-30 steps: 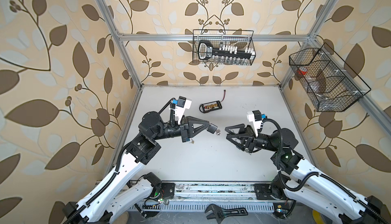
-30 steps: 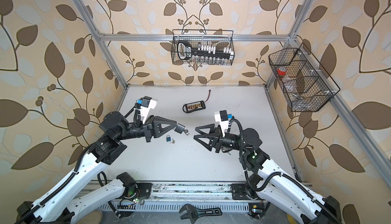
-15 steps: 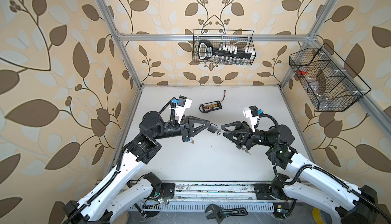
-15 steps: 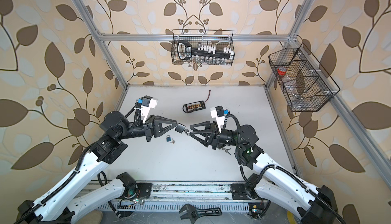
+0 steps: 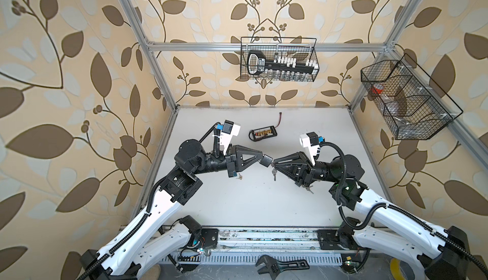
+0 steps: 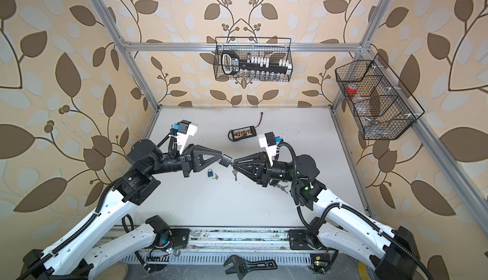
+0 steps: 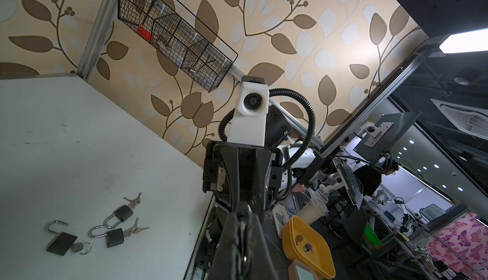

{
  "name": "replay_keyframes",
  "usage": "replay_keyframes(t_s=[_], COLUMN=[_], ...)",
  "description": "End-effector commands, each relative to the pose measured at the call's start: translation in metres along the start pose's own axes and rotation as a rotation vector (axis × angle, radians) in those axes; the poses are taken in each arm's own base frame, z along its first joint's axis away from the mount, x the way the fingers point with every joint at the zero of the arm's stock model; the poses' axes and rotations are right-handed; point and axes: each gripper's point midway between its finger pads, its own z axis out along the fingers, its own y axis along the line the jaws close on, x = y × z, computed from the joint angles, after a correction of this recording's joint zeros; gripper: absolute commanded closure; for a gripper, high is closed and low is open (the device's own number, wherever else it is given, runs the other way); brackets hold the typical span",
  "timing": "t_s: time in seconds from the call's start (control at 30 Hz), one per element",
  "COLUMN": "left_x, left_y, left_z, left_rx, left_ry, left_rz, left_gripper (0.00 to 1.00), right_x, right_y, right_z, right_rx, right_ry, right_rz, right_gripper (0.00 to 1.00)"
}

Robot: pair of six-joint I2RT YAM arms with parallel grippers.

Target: Lock with the key

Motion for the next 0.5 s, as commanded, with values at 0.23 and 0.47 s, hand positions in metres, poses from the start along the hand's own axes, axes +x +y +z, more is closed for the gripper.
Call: replay_keyframes(t_s=[0.23, 0.47], left_x=[-0.006, -0.010], left_y=[-0.019, -0.021], left_z=[-0.001, -0.002], left_rx=[0.062, 0.058], left_ry=[-0.021, -0.028], left_rz=[0.061, 0.070], left_gripper=[1.00, 1.00], right_x=[-0.011, -0.008], right_y=[0.015, 0.015], right_z=[0.001, -0.008], right_rx=[-0.034, 0.001], right_ry=[-0.024, -0.027], right_rz=[-0.037, -0.058], right_gripper=[0.99, 1.00])
